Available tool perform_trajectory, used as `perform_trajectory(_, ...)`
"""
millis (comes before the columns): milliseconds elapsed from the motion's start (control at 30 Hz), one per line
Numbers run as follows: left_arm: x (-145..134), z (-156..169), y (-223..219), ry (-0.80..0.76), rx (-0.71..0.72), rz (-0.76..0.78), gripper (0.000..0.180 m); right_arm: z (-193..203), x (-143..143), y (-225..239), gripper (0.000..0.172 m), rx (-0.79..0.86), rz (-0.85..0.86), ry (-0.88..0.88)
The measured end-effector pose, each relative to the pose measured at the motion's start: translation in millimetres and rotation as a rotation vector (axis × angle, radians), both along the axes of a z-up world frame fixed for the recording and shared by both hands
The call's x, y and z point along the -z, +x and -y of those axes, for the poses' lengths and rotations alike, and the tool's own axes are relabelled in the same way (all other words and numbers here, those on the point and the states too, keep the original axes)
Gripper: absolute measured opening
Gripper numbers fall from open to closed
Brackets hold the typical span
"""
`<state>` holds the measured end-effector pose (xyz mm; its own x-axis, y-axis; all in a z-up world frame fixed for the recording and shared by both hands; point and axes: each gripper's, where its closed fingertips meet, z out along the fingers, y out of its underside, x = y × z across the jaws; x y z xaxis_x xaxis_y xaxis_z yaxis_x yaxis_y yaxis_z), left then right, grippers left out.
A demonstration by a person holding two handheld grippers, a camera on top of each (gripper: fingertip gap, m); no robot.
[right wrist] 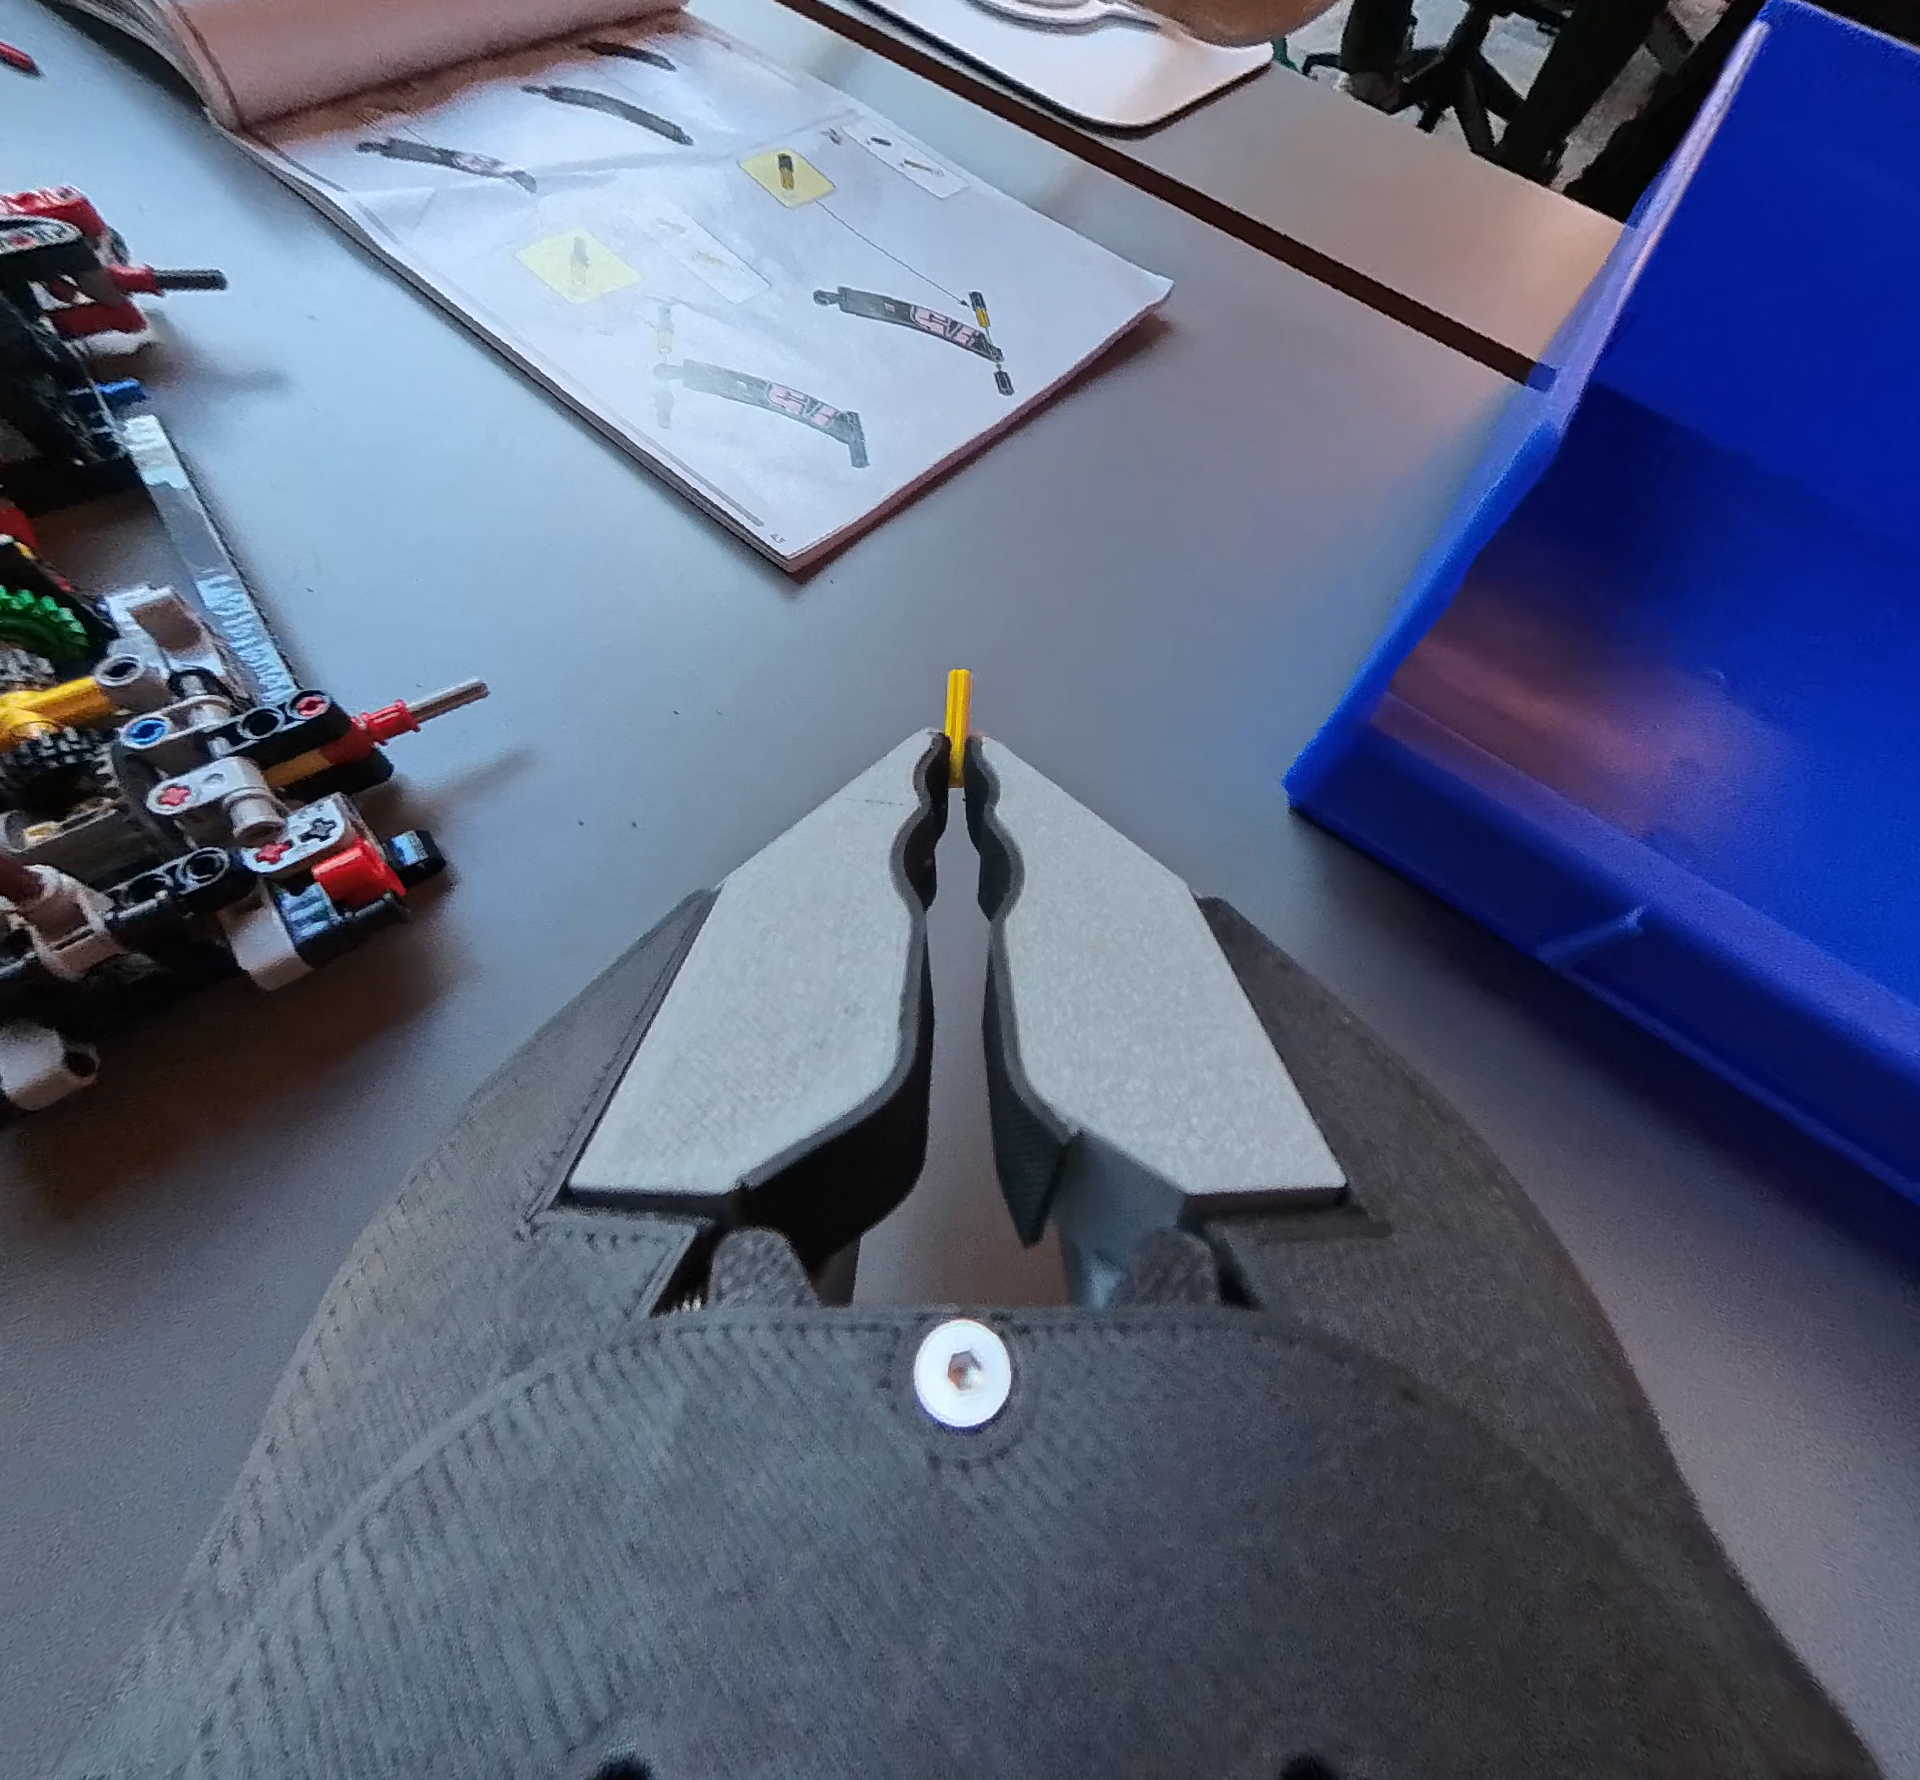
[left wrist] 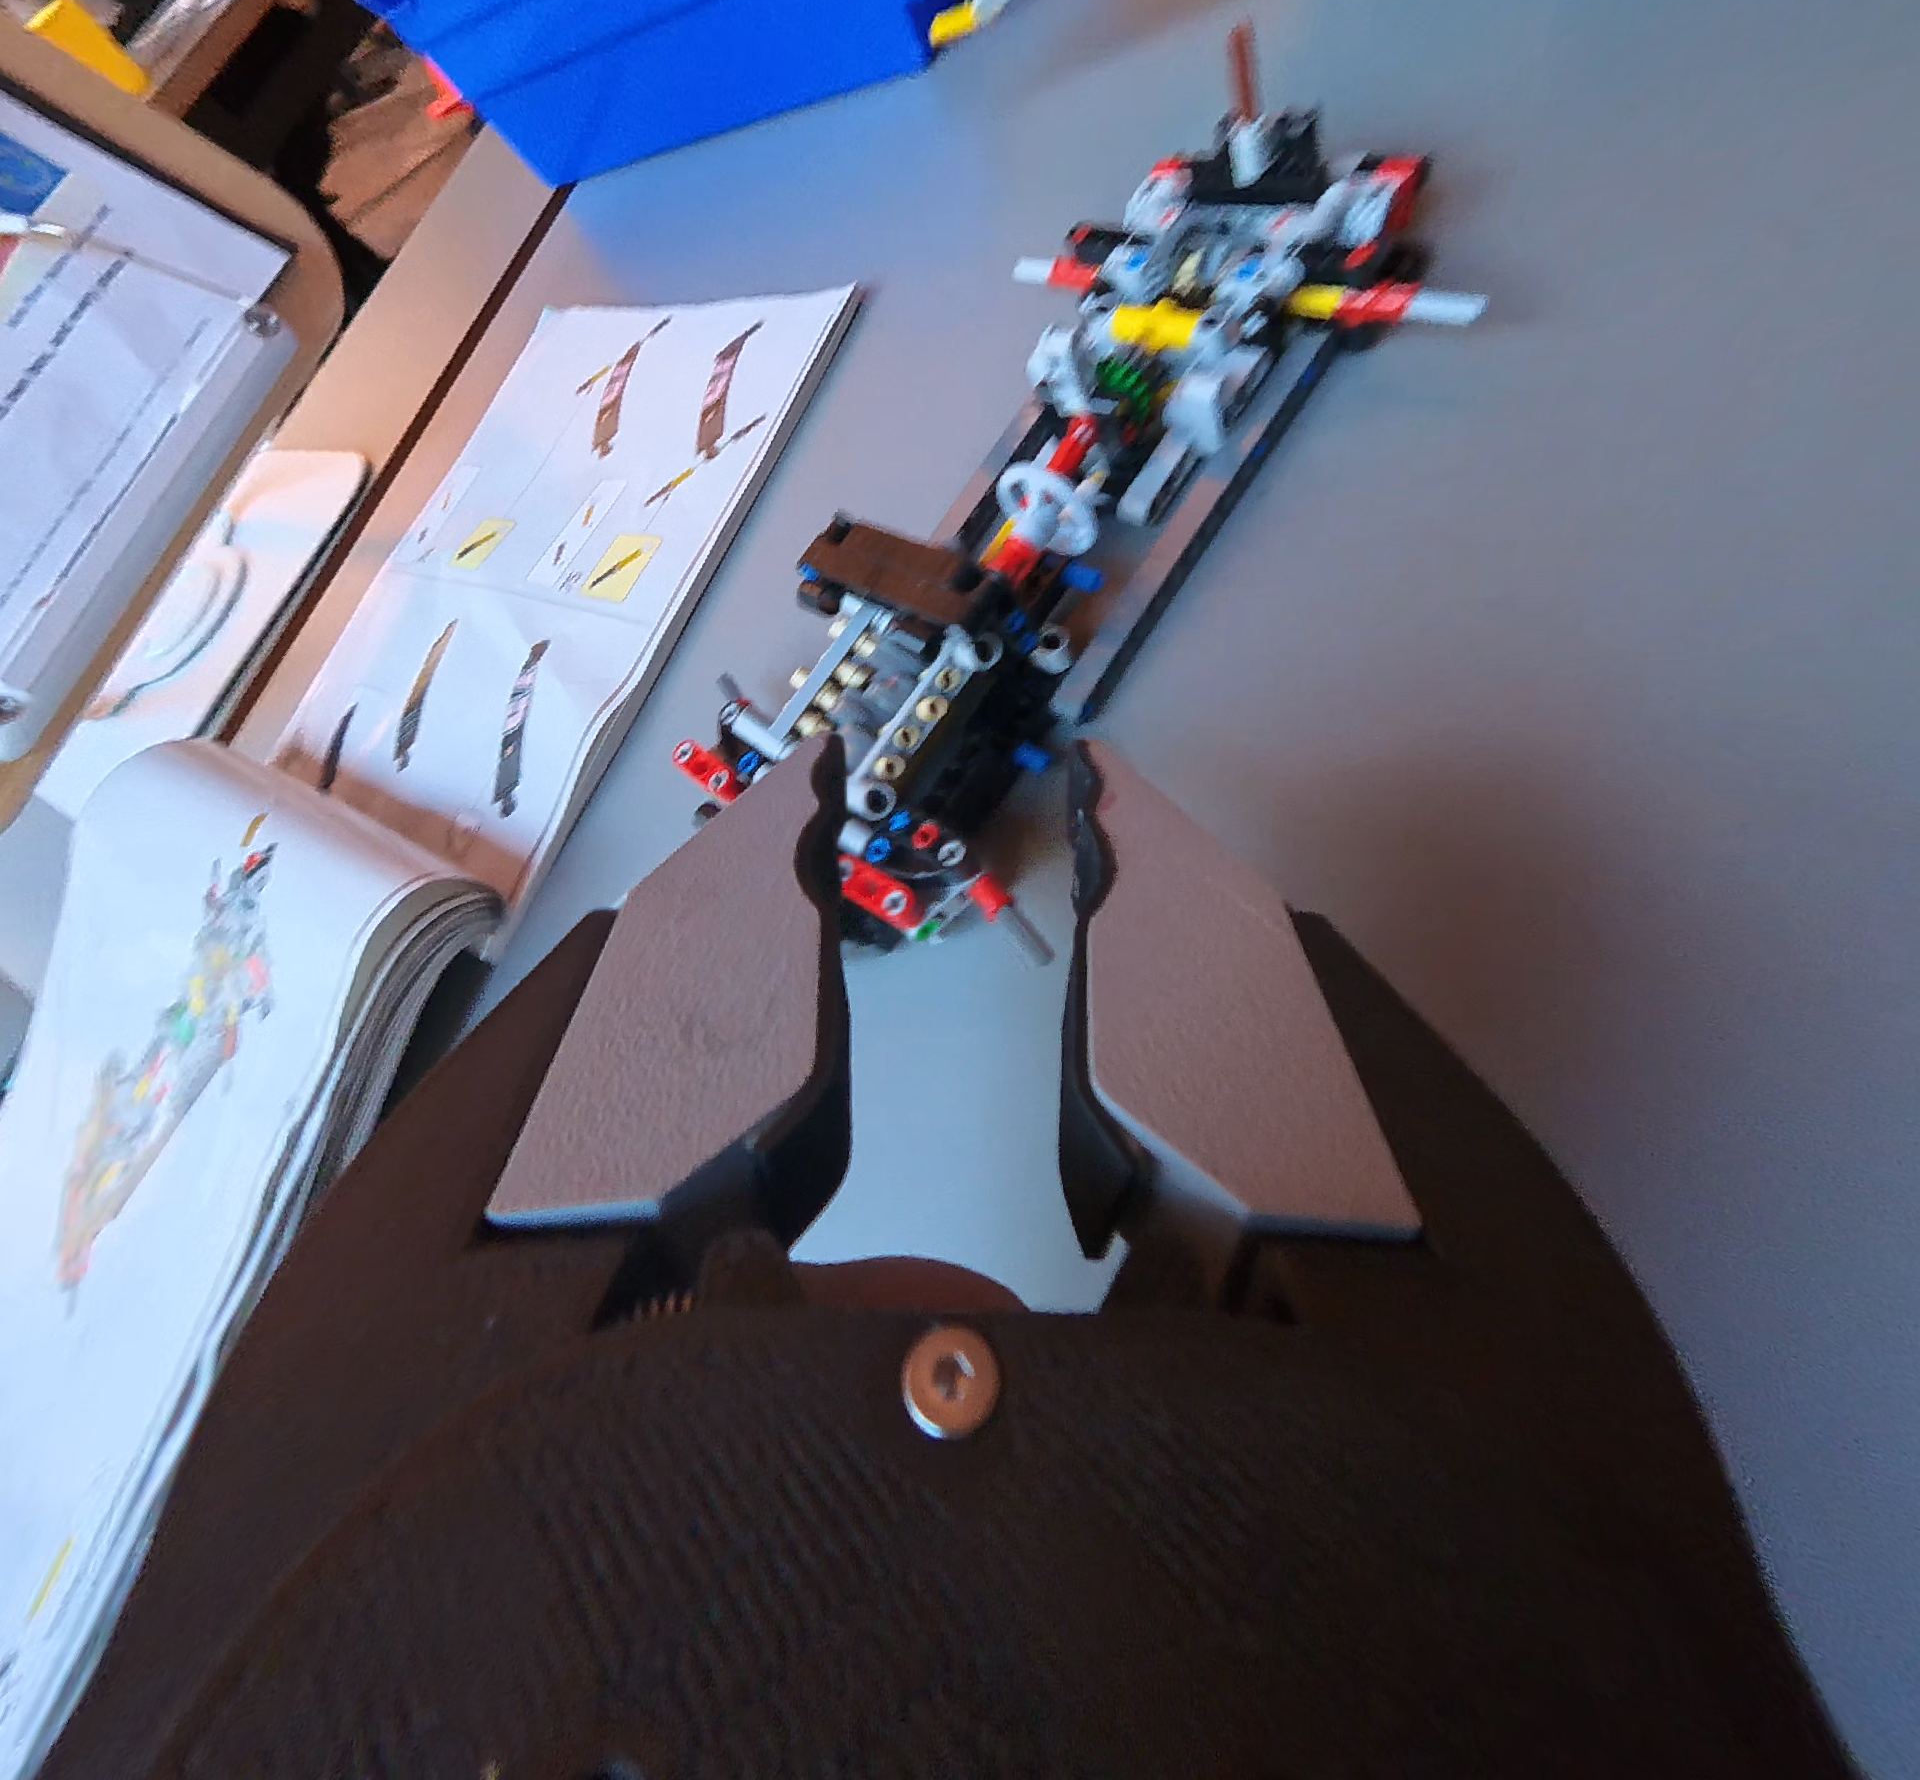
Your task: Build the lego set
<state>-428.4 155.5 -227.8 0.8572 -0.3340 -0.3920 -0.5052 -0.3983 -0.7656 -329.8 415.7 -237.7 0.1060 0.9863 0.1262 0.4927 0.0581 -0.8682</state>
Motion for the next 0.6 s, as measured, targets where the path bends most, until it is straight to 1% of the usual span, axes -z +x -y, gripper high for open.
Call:
perform_trajectory(200,23.2,-5.1,-10.3,-0.052,-0.039,-0.055,0.041,8.6,-3.0,-1.4,0.0,-0.05,-0.026,-0.037)
perform_trajectory(333,28.6,-6.9,-14.3,-0.059,-0.056,-0.087,0.042,12.4,-2.7,-2.0,0.0,-0.071,-0.024,-0.044)
perform_trajectory(467,26.9,-6.6,-18.1,-0.054,-0.067,-0.093,0.041,11.9,-3.3,-2.0,0.0,-0.07,-0.029,-0.055)
perform_trajectory(600,17.1,-5.5,-20.7,-0.021,-0.073,-0.108,0.041,9.9,-2.9,-1.8,0.0,-0.059,-0.028,-0.06)
